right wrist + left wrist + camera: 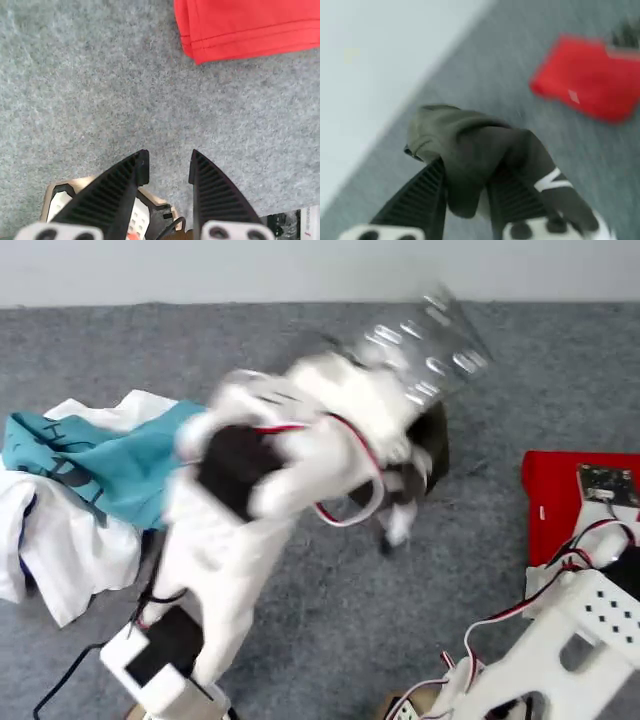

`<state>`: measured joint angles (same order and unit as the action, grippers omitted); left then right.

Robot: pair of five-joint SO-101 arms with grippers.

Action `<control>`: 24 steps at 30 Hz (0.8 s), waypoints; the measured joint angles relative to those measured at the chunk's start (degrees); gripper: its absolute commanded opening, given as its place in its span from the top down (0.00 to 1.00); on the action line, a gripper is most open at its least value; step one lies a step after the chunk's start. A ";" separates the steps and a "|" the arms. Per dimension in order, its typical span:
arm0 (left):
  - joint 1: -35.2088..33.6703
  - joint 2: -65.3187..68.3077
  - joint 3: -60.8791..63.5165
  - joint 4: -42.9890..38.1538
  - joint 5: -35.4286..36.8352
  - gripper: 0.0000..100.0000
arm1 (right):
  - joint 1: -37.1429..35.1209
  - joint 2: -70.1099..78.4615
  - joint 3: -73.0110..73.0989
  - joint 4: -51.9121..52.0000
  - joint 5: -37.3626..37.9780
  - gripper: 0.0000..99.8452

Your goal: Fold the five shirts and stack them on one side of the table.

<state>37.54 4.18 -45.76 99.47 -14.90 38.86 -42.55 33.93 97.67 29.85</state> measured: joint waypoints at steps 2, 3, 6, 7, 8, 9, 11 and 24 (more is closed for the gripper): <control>-2.81 -0.18 12.57 0.00 -2.29 0.94 | 0.00 0.00 0.00 0.00 0.53 0.86; -4.84 -0.18 18.99 0.00 -3.43 0.91 | 0.00 0.00 0.00 0.00 0.70 0.86; -11.08 -0.09 35.16 0.00 -5.45 0.88 | 0.00 0.00 0.00 -1.14 0.88 0.86; -12.92 -0.09 38.77 0.00 -5.36 0.88 | 0.00 0.00 0.00 -1.67 0.88 0.86; -14.24 -0.09 40.79 0.00 -5.27 0.87 | 0.00 0.00 0.26 -2.11 0.88 0.86; -15.12 -0.18 42.02 0.00 -5.19 0.87 | 0.00 0.00 0.35 -2.29 0.88 0.86; -16.35 -2.11 42.73 0.00 -5.36 0.87 | -0.79 0.00 0.35 -2.55 0.88 0.86; -32.62 -11.16 38.15 -0.09 -4.84 0.87 | -9.14 0.00 0.44 -2.55 0.97 0.86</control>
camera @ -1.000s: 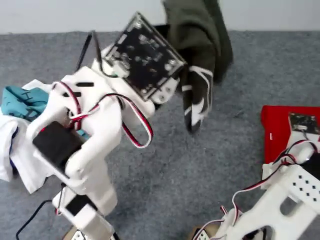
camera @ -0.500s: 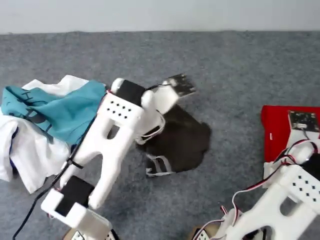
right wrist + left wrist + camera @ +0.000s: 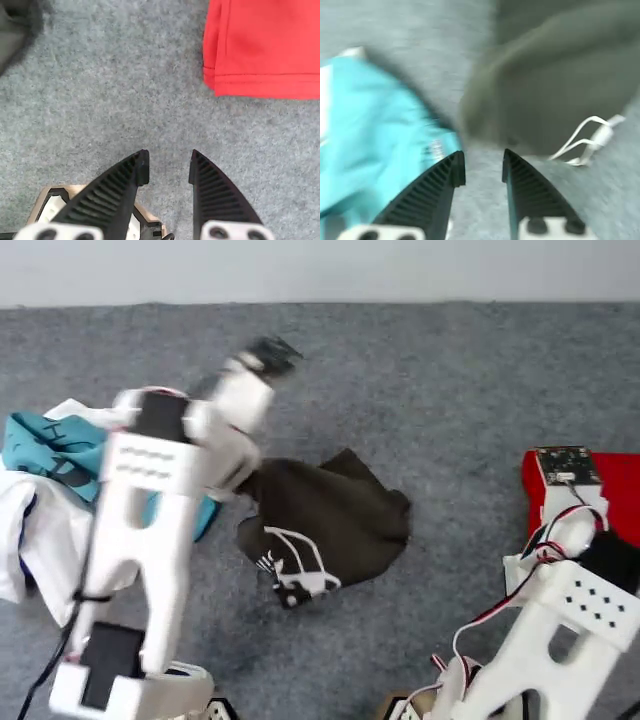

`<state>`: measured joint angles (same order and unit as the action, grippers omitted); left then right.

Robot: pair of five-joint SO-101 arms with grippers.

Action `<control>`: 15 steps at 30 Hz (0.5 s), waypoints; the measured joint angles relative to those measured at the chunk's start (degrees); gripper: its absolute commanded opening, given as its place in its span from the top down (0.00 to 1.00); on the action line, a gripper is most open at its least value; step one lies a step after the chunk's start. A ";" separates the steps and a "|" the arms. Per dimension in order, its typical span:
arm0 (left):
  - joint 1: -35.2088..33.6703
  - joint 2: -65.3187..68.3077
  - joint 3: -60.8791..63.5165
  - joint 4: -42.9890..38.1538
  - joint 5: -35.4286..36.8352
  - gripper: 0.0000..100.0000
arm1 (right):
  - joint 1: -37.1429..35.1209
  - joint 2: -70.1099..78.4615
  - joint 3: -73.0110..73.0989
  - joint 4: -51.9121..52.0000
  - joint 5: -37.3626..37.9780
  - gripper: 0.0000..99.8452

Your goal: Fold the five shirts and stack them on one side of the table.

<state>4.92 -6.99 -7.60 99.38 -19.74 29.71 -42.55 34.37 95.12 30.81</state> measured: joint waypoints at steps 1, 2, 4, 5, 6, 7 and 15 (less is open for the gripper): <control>-2.29 -1.23 -0.88 0.00 0.00 0.87 | -0.18 0.00 0.00 0.00 -0.09 0.86; -4.04 -2.29 -1.32 0.00 0.09 0.87 | -0.18 0.00 0.00 0.00 0.00 0.86; -6.68 -4.84 -1.49 0.00 0.09 0.87 | -0.18 0.00 0.00 0.00 -0.09 0.86; -7.82 -6.24 -1.49 0.00 0.09 0.87 | -0.18 0.00 0.00 0.00 -0.09 0.86; -9.14 -7.91 -1.49 0.00 0.09 0.87 | -0.18 0.00 0.00 0.00 -0.09 0.86; -10.37 -9.49 -1.49 -0.35 0.09 0.87 | -0.18 0.00 0.00 0.00 -0.09 0.86; -3.25 -13.98 10.55 -4.13 0.09 0.84 | -0.18 0.00 0.00 0.00 -0.09 0.86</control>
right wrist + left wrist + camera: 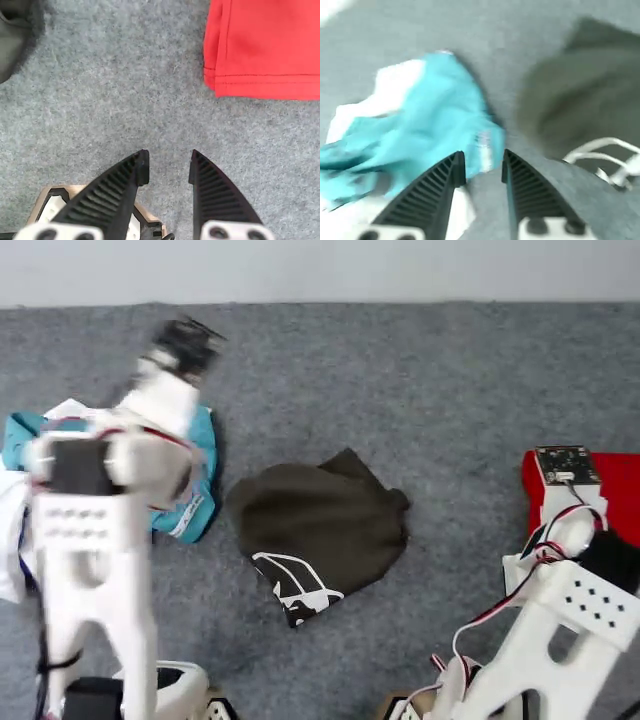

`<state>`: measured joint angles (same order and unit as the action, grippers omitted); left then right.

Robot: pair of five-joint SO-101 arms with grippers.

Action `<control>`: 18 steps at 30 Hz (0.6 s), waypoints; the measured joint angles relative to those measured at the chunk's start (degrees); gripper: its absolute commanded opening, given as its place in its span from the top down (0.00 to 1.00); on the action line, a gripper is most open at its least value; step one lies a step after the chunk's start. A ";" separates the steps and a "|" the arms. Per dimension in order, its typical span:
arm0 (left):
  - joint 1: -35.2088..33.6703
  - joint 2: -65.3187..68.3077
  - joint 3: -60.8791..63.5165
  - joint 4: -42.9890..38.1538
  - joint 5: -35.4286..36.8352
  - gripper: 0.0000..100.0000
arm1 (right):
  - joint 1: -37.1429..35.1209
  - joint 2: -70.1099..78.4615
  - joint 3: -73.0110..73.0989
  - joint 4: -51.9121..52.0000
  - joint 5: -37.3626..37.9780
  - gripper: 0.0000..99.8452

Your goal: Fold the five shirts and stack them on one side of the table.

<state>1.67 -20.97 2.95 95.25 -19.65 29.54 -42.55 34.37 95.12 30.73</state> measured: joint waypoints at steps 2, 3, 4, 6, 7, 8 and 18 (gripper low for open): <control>2.81 1.93 6.68 -4.75 0.00 0.80 | 0.00 0.00 0.00 0.00 0.00 0.86; 3.34 3.16 9.76 -8.18 0.00 0.78 | 0.00 0.00 0.00 0.00 0.00 0.86; 3.34 4.75 12.22 -11.60 0.00 0.76 | 0.00 0.00 0.00 0.00 0.00 0.86; 3.52 8.18 15.91 -18.99 0.26 0.74 | 0.00 0.00 0.00 0.00 0.00 0.86; 3.78 10.02 16.88 -21.71 0.26 0.74 | 0.00 0.00 0.00 0.00 0.00 0.86; 4.13 12.04 17.14 -23.82 0.18 0.74 | 0.00 0.00 0.00 0.00 0.00 0.86; 4.13 34.81 13.71 -35.87 0.00 0.77 | 0.00 0.00 0.00 0.00 0.00 0.86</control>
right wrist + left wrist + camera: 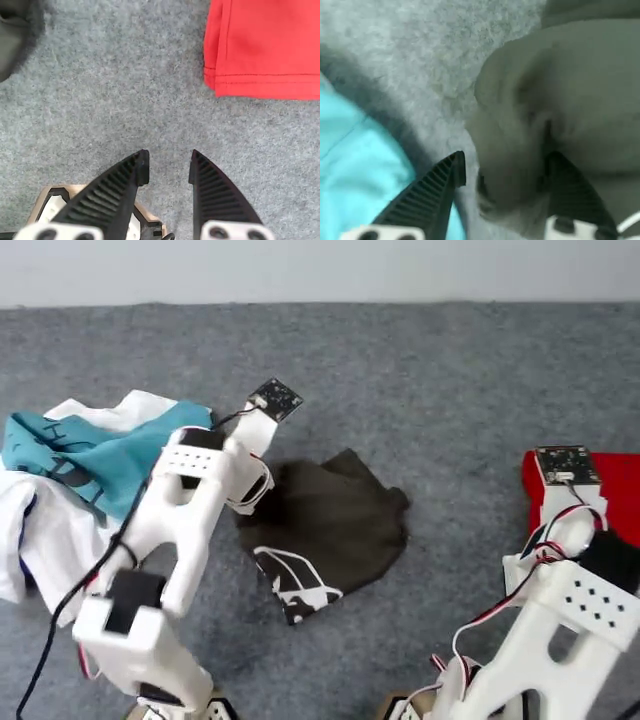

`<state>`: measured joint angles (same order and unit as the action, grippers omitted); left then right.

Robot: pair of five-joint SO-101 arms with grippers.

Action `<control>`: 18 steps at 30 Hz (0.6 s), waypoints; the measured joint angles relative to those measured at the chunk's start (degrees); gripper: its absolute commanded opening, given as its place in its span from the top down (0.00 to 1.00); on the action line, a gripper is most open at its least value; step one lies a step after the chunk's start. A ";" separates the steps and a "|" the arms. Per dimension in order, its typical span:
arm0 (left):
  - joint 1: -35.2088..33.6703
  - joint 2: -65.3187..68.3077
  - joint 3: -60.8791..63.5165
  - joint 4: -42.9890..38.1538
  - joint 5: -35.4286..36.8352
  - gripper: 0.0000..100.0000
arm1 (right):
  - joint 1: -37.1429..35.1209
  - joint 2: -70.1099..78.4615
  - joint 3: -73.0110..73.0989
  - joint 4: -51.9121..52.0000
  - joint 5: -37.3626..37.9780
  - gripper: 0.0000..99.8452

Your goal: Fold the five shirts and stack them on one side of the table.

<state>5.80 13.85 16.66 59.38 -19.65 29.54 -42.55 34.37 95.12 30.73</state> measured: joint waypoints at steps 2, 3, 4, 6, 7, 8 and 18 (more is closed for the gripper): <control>0.00 3.69 -2.46 -0.35 0.26 0.85 | 0.00 0.00 0.00 0.62 0.00 0.86; 0.09 4.57 -3.96 -0.09 0.09 0.90 | 0.00 0.00 0.00 0.70 0.00 0.86; 0.26 4.84 -5.45 1.14 0.18 0.96 | 0.00 0.00 0.00 0.88 0.00 0.86; 0.70 4.84 -9.14 4.84 0.00 0.98 | 0.00 0.00 0.00 0.97 0.00 0.86; 0.88 4.84 -11.34 7.12 0.00 0.98 | 0.00 0.00 0.00 1.05 0.00 0.86; 0.88 4.84 -13.71 9.76 0.00 0.98 | 0.00 0.00 0.00 1.05 0.00 0.86; 1.67 -7.47 -41.05 36.31 0.00 0.99 | 0.00 0.00 0.00 1.05 0.00 0.86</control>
<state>7.47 6.37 -24.40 95.69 -19.65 29.54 -42.55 34.37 96.18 30.73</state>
